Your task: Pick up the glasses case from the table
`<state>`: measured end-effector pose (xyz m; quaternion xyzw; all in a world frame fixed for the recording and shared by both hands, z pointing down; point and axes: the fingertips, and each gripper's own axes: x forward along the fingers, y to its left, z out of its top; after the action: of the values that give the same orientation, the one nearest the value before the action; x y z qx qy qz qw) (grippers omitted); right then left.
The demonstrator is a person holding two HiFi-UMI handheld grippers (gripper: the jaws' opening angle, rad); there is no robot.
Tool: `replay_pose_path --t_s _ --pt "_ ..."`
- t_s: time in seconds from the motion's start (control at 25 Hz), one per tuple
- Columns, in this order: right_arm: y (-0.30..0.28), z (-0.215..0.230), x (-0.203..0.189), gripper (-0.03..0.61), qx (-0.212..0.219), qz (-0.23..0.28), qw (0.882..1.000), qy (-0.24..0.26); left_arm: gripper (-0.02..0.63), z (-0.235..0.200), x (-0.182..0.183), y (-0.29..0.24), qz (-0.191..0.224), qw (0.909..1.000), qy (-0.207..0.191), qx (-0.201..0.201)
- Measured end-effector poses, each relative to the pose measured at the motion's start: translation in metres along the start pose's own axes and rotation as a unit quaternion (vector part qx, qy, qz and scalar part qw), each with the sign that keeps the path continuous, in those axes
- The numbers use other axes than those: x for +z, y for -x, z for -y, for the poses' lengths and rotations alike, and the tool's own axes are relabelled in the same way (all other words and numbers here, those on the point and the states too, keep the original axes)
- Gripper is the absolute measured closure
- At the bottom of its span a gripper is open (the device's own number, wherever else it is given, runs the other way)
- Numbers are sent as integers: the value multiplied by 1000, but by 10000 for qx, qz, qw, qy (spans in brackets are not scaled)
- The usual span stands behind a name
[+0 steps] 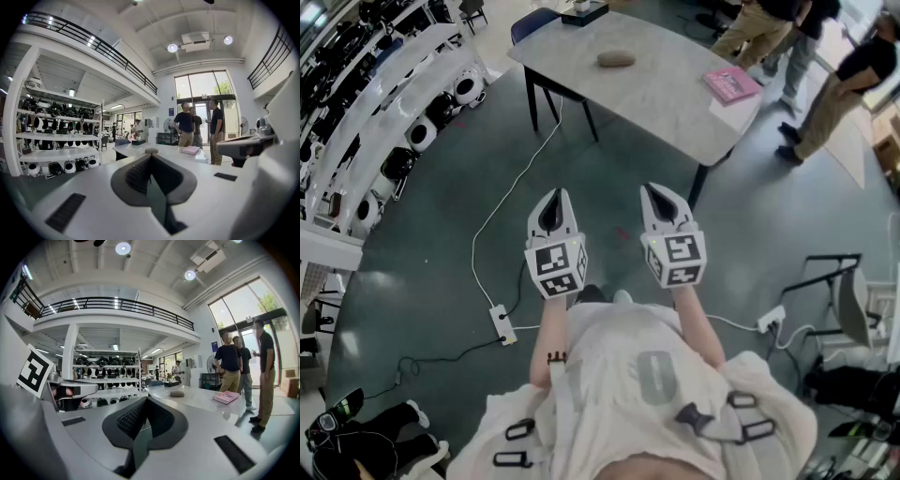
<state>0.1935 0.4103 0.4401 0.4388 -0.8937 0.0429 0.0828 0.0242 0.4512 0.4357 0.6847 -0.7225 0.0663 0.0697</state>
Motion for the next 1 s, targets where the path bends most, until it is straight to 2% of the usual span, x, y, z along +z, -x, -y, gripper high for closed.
replay_pose_path --t_s 0.08,0.24,0.32,0.44,0.72,0.88,1.0 --pt "4 0 2 577 22 181 9998 50 611 1 1 5 132 9999 -15 80" --pt "24 -3 40 577 11 1103 9936 232 612 -6 31 25 1047 9930 -209 513" --pt "28 -2 54 577 -84 1394 9895 378 611 -12 42 28 1253 9897 -295 620" --pt "27 -2 57 577 -41 1429 9889 398 611 -17 43 26 1214 9904 -228 625" --pt "15 6 42 577 440 1358 9897 -93 611 -11 36 12 1051 9937 -170 335" --pt "5 13 36 577 379 1173 9922 -159 611 -6 36 5 1042 9937 -353 188" --pt "-11 16 31 577 320 951 9949 83 612 -11 36 -3 1003 9938 -436 183"
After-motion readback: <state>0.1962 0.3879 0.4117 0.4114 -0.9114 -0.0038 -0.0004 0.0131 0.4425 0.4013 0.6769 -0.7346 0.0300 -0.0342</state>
